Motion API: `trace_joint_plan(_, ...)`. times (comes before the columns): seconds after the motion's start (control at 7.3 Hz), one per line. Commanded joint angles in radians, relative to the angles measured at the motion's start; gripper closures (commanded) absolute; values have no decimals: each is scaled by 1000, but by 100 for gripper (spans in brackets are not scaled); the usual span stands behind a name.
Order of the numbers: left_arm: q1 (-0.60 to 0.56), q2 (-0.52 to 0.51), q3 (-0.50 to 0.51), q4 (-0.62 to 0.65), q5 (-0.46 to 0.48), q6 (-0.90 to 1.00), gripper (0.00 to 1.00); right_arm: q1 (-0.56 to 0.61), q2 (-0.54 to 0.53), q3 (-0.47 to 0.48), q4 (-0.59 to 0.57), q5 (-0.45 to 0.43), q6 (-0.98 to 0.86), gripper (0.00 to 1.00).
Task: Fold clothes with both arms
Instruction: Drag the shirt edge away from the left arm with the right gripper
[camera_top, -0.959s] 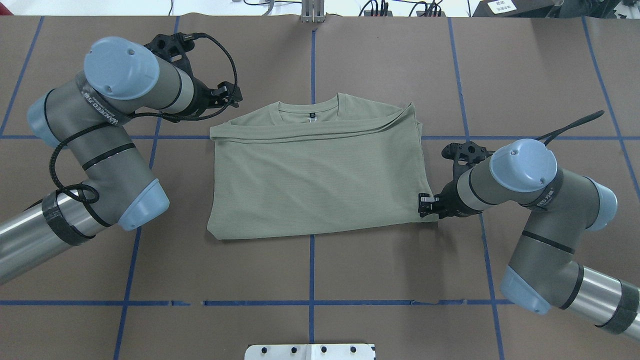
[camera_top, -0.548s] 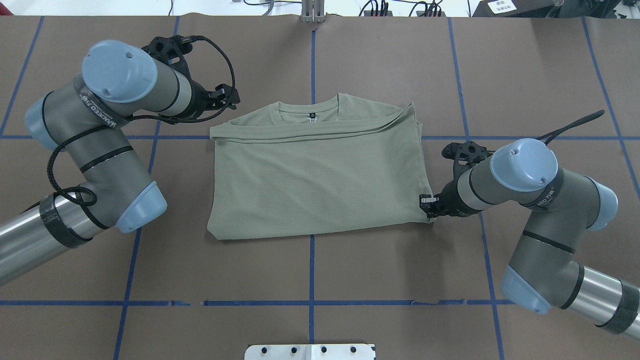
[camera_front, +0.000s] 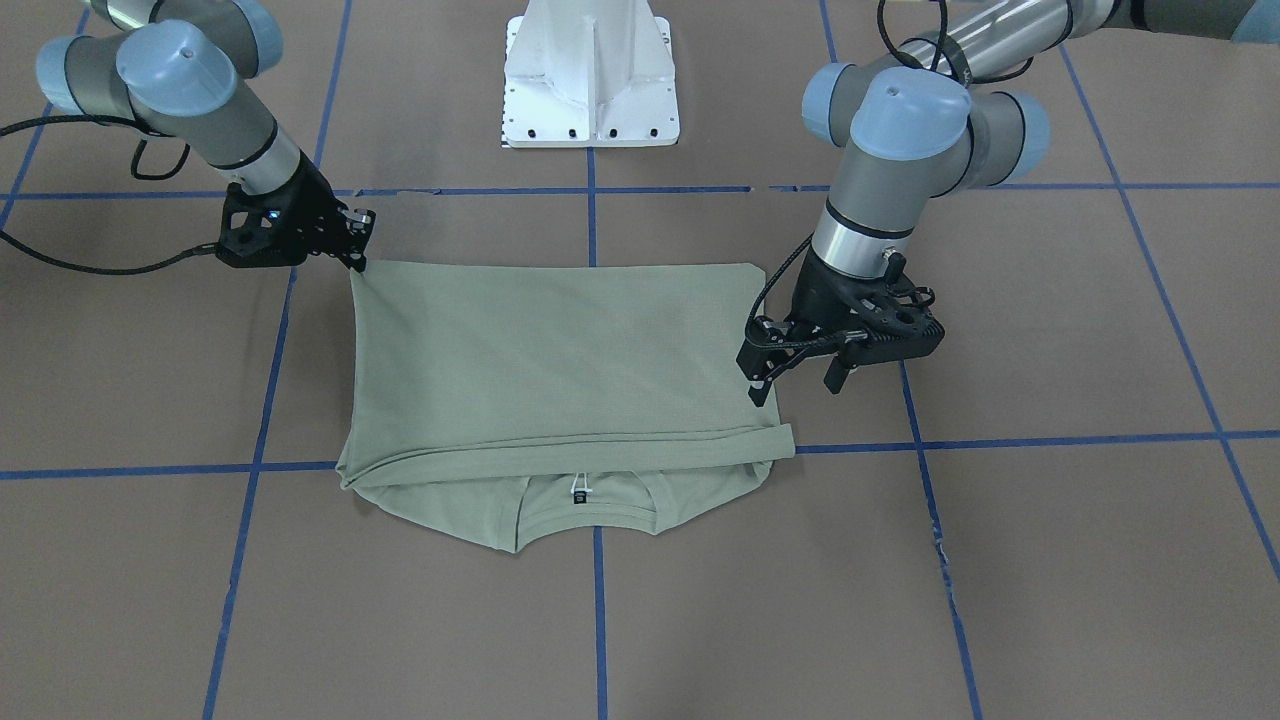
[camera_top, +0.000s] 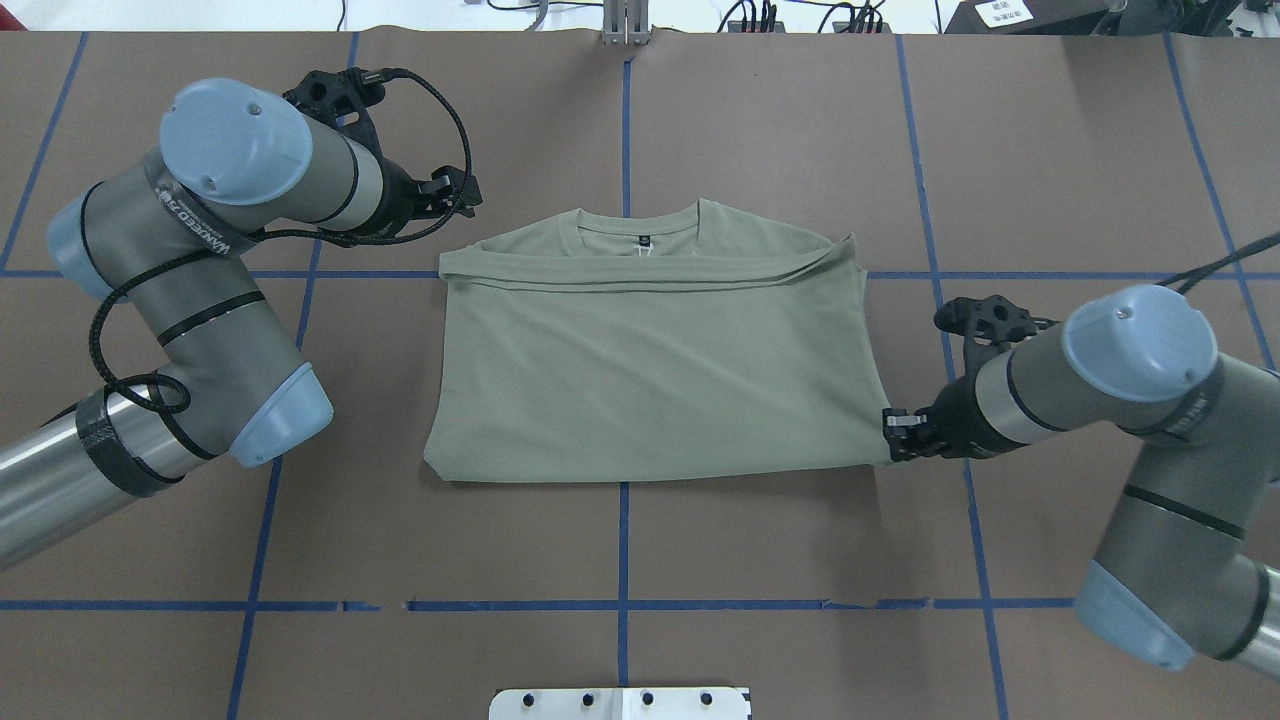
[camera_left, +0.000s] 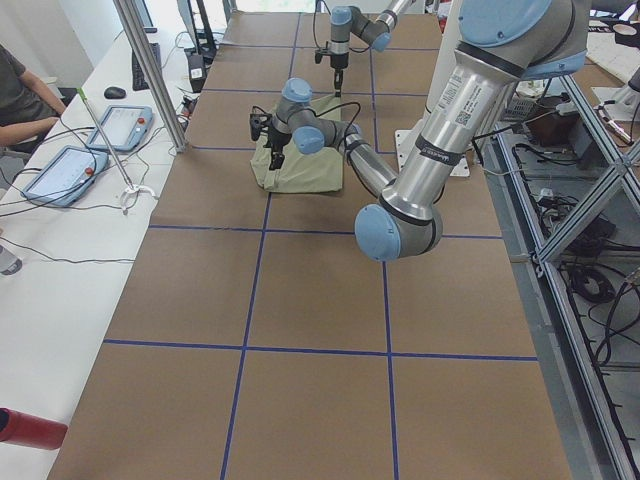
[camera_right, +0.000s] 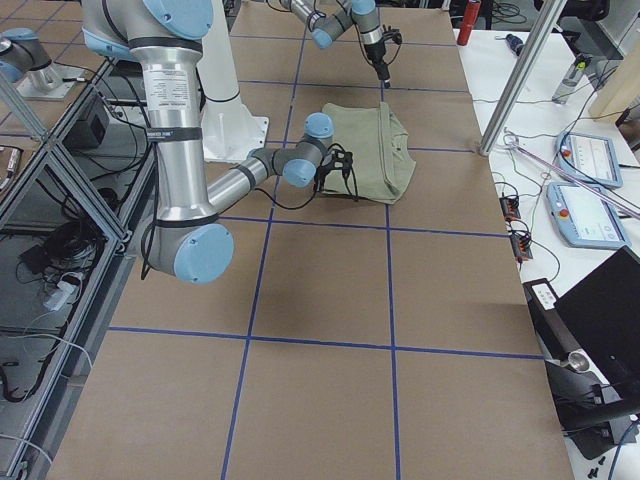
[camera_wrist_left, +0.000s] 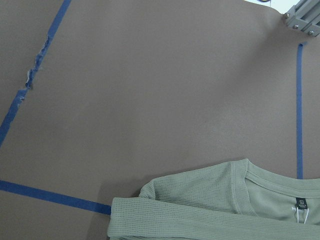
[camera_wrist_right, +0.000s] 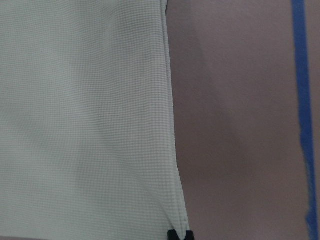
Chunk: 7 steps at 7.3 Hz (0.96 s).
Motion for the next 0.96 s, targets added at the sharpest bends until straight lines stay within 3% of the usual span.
trace_joint_plan(0.0, 2, -2, -9, 0, 1, -4, 0, -27, -167, 124, 5, 61, 35, 100)
trace_joint_plan(0.14, 3, -2, -16, 0, 3, -4, 0, -70, -265, 182, 4, 68, 37, 100)
trace_joint_plan(0.41, 6, -2, -16, 0, 22, -2, 0, -92, -398, 244, 5, 221, 37, 100)
trace_joint_plan(0.82, 31, -1, -62, 26, 36, -4, 0, -242, -408, 255, 7, 240, 93, 100)
